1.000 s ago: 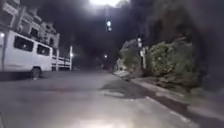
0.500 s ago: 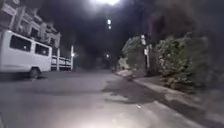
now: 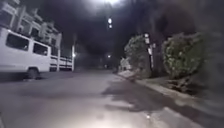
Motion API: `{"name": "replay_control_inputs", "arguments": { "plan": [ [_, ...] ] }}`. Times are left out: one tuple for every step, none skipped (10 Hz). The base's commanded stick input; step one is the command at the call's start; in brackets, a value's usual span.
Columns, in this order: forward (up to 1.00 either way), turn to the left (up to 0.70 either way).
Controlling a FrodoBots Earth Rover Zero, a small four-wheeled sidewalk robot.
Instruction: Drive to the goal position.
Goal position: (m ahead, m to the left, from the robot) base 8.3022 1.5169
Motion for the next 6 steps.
{"name": "replay_control_inputs", "arguments": {
  "plan": [
    [0.70,0.00],
    [0.70,0.00],
    [0.70,0.00],
    [0.70,0.00],
    [0.70,0.00],
    [0.70,0.00]
  ]
}}
